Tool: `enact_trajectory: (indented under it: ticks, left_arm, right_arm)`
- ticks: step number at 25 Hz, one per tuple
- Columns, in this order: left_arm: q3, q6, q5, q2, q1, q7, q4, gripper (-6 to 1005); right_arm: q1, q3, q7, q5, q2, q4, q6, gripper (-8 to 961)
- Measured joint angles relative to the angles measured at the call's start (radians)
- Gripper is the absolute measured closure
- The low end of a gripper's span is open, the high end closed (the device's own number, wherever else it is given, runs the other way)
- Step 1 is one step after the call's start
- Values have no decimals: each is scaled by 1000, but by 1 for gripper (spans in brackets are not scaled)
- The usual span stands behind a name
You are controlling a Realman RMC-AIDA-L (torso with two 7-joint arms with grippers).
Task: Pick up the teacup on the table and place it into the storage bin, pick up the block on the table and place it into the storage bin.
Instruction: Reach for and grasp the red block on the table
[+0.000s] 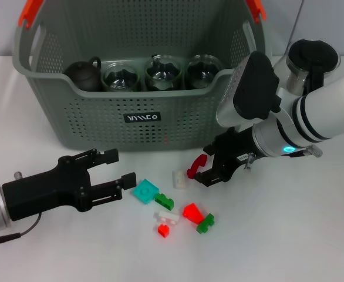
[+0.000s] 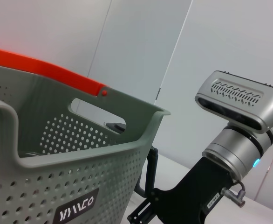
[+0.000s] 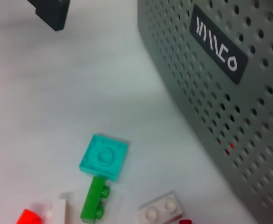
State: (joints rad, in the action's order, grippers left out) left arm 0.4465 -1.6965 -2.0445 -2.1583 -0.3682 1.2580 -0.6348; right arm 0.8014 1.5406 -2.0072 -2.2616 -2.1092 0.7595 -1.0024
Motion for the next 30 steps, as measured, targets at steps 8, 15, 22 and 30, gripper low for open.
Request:
enact_trajectory:
  ticks: [8, 15, 22, 30]
  left_arm:
    - [4, 0, 0, -1, 0, 0, 0, 236]
    - [5, 0, 0, -2, 0, 0, 1, 236]
    - [5, 0, -1, -2, 1, 0, 2, 236]
    - [3, 0, -2, -2, 3, 0, 3, 236]
  right_arm:
    - [1, 9, 0, 1, 0, -22, 33, 226]
    - [9, 53, 0, 40, 0, -54, 70, 225]
    - [25, 63, -1, 50, -1, -81, 81, 224]
    - [25, 72, -1, 50, -2, -79, 76, 223]
